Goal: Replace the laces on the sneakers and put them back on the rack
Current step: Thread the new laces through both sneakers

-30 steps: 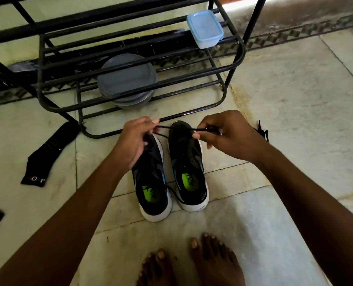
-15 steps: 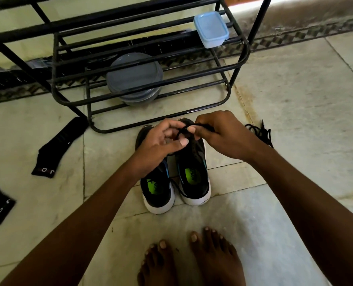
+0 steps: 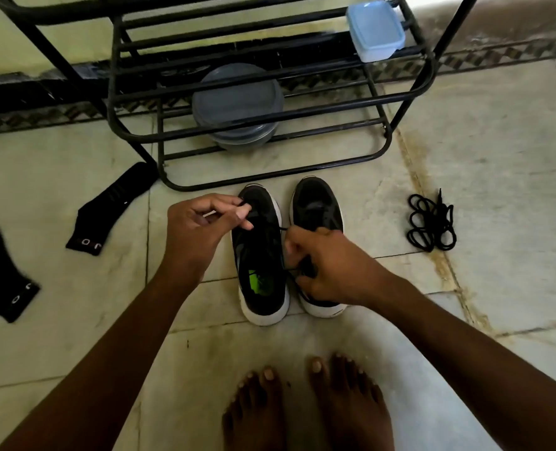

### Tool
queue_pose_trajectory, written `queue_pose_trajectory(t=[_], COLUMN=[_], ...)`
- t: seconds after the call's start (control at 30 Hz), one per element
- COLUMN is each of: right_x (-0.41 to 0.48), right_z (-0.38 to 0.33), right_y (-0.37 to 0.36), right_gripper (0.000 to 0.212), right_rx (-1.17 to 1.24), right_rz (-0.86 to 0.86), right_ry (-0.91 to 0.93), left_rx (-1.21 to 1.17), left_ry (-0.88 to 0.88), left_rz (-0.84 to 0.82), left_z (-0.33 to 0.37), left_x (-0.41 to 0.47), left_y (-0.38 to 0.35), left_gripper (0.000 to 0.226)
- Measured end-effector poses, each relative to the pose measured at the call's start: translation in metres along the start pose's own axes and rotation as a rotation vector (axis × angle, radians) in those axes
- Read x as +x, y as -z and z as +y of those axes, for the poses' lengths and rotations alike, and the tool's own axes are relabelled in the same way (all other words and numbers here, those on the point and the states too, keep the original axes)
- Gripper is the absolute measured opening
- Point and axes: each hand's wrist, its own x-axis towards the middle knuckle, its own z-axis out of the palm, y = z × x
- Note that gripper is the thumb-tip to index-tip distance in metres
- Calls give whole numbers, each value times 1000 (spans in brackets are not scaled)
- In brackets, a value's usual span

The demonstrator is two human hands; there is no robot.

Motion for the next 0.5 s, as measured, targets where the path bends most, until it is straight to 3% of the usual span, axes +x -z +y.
queue_pose_trajectory(t=[0.13,0.27,0.33,0.5], right_x=[6,10,10,8], right_z=[-8,-8,-4,-6], right_y=[-18,-32,-31,-7], right_gripper=[67,54,45,27], right_rx=[-311,-320,-244,242], right_rz=[-101,41,78,249], right_ry=[-126,-137,-122,-118], left_rx=[-45,-98,-118,-112], left_ry=[34,74,82,45], left_rz=[12,-12,-32,-45], left_z=[-1,0,3,20], left_x=[-10,-13,-13,-10], left_y=[5,9,8,5], left_gripper=[4,19,24,21])
